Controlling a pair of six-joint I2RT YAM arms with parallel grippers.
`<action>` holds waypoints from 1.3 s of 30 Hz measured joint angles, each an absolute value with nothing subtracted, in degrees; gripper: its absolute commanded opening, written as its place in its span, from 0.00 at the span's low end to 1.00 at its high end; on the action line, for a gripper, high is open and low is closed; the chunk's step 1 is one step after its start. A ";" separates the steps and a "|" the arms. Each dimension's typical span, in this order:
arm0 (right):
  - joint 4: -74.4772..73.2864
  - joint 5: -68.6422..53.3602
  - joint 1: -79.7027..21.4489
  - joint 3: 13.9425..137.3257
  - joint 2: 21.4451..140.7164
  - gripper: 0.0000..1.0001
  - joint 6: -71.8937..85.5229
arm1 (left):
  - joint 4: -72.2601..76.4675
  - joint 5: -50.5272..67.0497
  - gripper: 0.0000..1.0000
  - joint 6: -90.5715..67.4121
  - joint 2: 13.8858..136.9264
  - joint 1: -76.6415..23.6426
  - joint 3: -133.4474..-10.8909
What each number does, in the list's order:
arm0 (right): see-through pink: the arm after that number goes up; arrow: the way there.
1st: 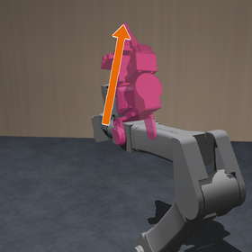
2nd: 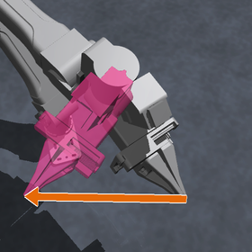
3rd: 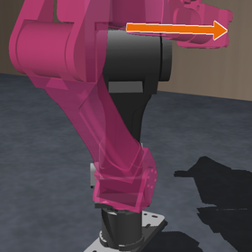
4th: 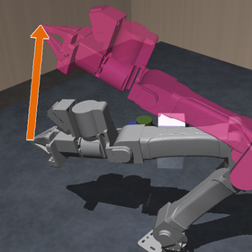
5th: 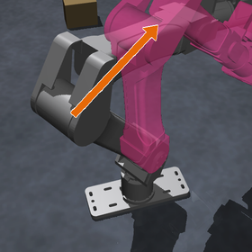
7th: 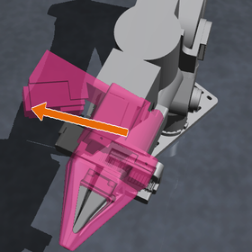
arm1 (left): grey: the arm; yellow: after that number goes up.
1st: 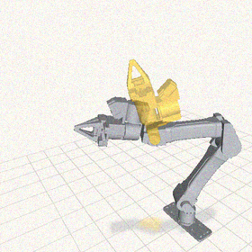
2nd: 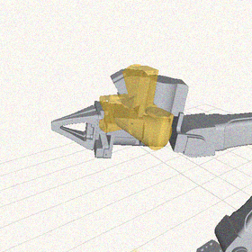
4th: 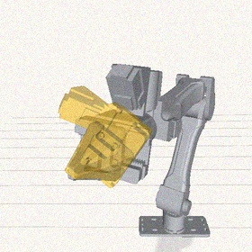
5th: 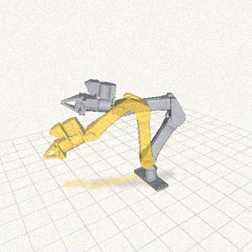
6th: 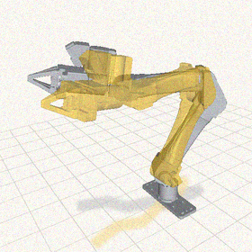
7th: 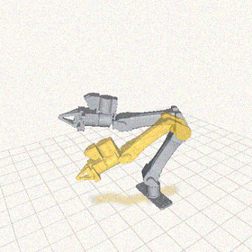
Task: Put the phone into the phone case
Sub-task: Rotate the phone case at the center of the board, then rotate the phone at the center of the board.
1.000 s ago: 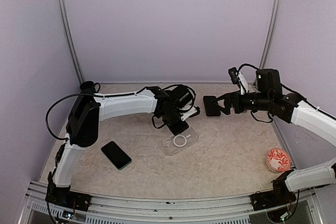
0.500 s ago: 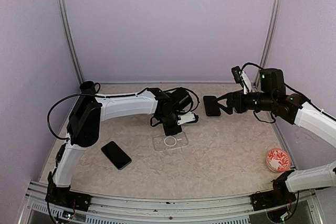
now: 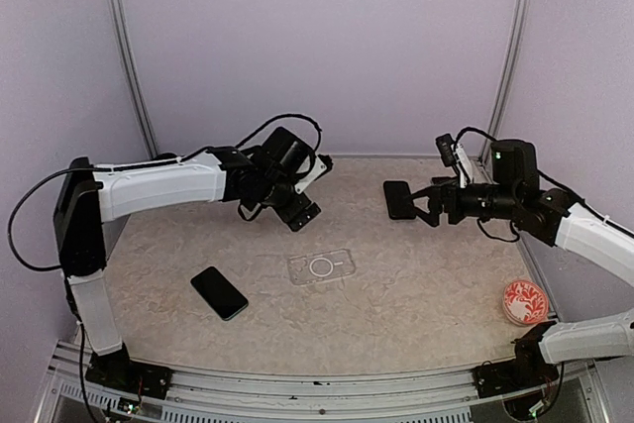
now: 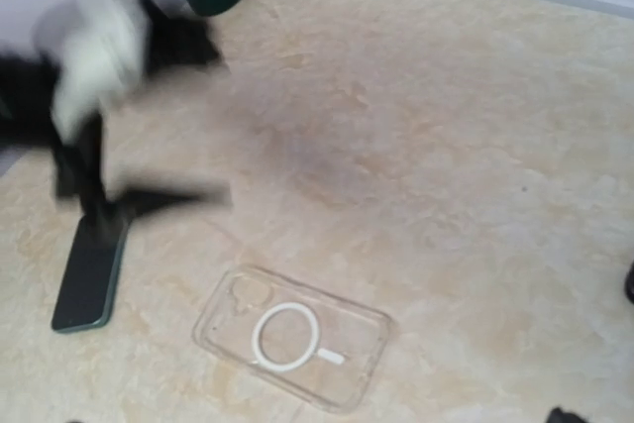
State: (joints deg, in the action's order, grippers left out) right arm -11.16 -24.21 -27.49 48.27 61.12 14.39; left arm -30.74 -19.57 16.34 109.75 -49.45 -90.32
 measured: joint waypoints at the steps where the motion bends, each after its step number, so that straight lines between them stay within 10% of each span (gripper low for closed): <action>1: -10.55 -24.47 -27.73 47.90 61.14 0.99 14.39 | -29.17 -20.38 0.99 14.04 107.04 -48.64 -88.90; 24: -3.95 -23.40 -48.36 63.44 92.86 0.99 11.20 | -34.63 -23.46 0.99 -55.16 63.96 -39.03 -43.24; 39: -3.18 -30.87 -55.57 82.70 117.19 0.99 11.25 | -30.41 -16.91 0.99 -73.12 58.98 -37.36 -29.45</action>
